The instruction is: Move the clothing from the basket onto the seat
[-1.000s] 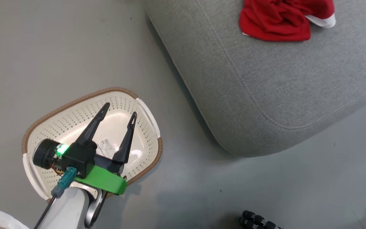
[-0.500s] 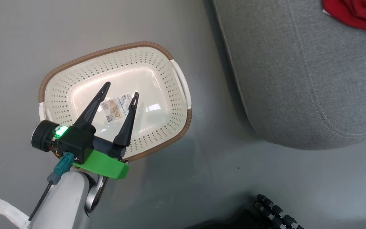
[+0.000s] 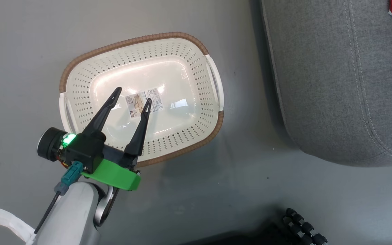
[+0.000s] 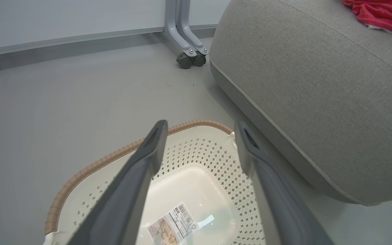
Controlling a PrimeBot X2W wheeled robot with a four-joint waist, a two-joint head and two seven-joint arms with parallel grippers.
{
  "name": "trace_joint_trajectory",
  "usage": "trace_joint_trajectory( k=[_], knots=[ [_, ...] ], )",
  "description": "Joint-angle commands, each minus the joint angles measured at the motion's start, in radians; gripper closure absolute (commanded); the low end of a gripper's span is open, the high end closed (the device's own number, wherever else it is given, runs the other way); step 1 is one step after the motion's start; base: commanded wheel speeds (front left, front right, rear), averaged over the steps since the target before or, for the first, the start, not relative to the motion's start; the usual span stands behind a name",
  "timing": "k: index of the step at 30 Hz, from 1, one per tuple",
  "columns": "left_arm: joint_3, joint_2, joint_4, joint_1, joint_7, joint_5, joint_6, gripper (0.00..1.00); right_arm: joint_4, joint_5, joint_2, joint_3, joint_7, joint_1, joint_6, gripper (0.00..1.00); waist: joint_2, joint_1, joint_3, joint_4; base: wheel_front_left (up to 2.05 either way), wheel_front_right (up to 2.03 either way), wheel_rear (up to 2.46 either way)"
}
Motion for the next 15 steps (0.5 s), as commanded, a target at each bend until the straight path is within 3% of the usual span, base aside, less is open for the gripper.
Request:
trace_joint_trajectory(
  k=[1,2,9,15],
  knots=[
    [-0.001,0.002,0.002,0.004,0.000,-0.002,0.000,0.00,0.007,-0.011,-0.005,0.001,-0.003,0.015,-0.001,1.00,0.0000,-0.0001,-0.016,-0.008,0.00,0.00,0.00],
    [-0.002,0.002,0.003,0.007,0.000,-0.002,0.000,0.00,0.009,-0.010,-0.001,-0.002,-0.003,0.016,-0.001,0.00,0.0000,-0.0001,-0.023,-0.010,0.00,0.00,0.00],
    [-0.009,-0.004,0.021,0.036,0.000,0.006,0.000,0.00,0.010,-0.016,0.015,0.024,-0.003,0.051,-0.001,0.00,0.0000,-0.0001,-0.100,-0.034,0.00,0.00,0.00],
    [-0.007,-0.024,0.036,0.066,0.000,-0.001,0.000,0.00,0.015,0.029,0.001,0.118,-0.003,0.114,-0.001,0.00,0.0000,-0.0001,-0.190,-0.057,0.00,0.00,0.00]
  ],
)
